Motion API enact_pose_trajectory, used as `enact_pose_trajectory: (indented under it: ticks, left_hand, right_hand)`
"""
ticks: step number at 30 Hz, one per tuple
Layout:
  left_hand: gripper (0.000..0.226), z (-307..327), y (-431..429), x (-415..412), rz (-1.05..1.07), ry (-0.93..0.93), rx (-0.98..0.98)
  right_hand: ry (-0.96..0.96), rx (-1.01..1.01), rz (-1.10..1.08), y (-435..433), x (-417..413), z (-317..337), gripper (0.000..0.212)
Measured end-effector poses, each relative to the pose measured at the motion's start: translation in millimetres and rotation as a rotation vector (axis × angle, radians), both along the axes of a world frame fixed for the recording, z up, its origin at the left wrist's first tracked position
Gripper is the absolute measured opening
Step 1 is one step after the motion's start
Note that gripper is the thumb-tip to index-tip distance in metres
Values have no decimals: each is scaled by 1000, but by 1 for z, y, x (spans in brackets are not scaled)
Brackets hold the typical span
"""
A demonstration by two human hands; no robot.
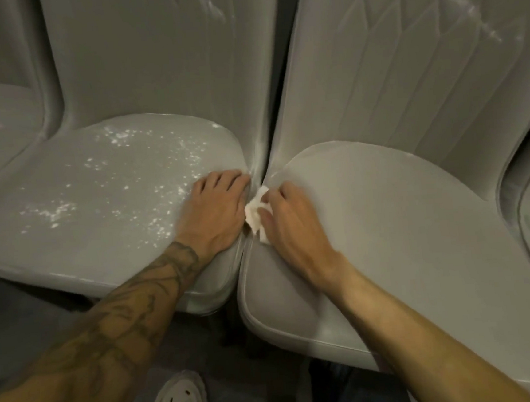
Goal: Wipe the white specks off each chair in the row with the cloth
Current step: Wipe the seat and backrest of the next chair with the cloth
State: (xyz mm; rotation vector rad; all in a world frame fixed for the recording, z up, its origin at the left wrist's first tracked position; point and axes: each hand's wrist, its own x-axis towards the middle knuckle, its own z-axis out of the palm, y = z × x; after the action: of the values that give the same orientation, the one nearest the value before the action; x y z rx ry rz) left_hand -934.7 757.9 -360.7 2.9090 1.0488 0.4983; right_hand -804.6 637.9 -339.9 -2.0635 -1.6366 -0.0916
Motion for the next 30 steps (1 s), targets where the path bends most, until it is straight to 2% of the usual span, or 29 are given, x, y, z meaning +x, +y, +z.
enact_pose_trajectory:
  ticks: [2, 7, 13, 19, 25, 30]
  left_hand:
    - [48, 0, 0, 0, -1, -2, -1]
    - [52, 2, 0, 0, 6, 17, -17]
    - [52, 3, -1, -2, -2, 17, -34]
    - [58, 5, 0, -2, -11, 42, -41]
    - [54, 4, -2, -2, -6, 9, -49]
    - [58, 6, -2, -4, -7, 7, -57]
  right_hand:
    - [-29, -16, 23, -3, 4, 1, 18]
    - [-15, -53, -114, 38, 12, 13, 19]
    - [41, -49, 146, -20, -23, 11, 7]
    - [48, -72, -25, 7, -10, 16, 19]
    - [119, -100, 191, -57, -32, 14, 21]
    - [94, -127, 134, -22, -13, 17, 24]
